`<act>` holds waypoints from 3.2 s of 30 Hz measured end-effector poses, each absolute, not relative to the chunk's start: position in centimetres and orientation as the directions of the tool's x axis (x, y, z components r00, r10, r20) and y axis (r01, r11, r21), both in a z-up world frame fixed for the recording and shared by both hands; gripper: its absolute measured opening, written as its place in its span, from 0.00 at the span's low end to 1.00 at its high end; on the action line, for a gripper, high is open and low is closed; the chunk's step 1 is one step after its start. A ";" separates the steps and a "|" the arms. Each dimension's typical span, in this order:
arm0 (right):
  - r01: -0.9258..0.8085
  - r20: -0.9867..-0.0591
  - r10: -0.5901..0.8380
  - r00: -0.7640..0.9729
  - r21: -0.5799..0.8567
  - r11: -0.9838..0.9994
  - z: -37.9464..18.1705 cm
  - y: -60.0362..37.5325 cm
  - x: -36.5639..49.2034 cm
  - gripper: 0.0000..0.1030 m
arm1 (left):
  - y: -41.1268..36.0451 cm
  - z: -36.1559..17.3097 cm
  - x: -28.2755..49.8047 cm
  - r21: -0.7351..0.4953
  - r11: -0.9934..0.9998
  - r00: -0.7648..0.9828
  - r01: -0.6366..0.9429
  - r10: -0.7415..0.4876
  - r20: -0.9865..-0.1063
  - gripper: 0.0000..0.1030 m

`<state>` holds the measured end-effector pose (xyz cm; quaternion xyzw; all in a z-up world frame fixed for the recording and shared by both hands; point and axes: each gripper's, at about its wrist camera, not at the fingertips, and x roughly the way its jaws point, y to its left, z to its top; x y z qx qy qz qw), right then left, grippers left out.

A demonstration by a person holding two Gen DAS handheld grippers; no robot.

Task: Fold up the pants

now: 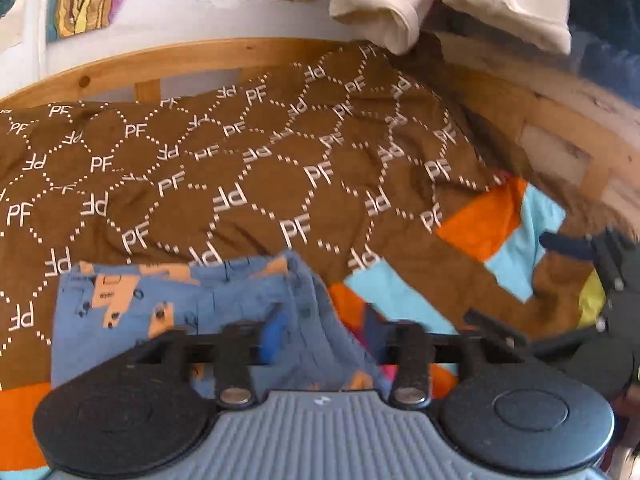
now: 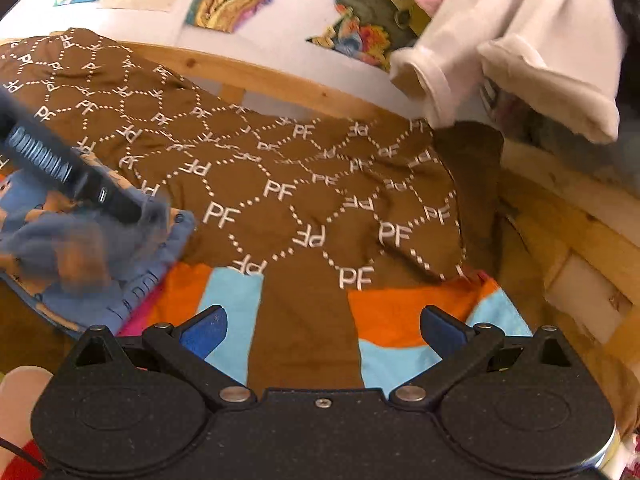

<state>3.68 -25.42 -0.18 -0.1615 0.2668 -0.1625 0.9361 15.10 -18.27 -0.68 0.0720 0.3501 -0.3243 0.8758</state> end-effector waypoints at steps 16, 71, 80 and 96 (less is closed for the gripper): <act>0.063 -0.622 -0.013 0.783 0.057 0.996 0.1 -24.4 9.3 0.99 | -14.2 -3.3 10.6 0.093 0.747 0.601 0.658 -0.447 -0.662 0.60; 0.087 -0.592 -0.055 0.804 0.025 0.996 1.3 -22.5 9.5 0.81 | -10.2 -2.0 11.8 -0.265 0.768 0.454 0.584 -0.579 -0.677 0.67; 0.132 -0.581 -0.113 0.806 -0.010 0.991 1.8 -22.3 8.9 0.99 | -6.4 0.1 12.1 -0.272 0.859 0.569 0.433 -0.495 -0.657 1.00; 0.089 -0.672 -0.147 0.726 -0.120 0.989 -1.7 -20.1 8.1 0.99 | -2.3 -4.7 14.8 -0.056 0.997 0.591 0.057 -0.079 -0.803 1.00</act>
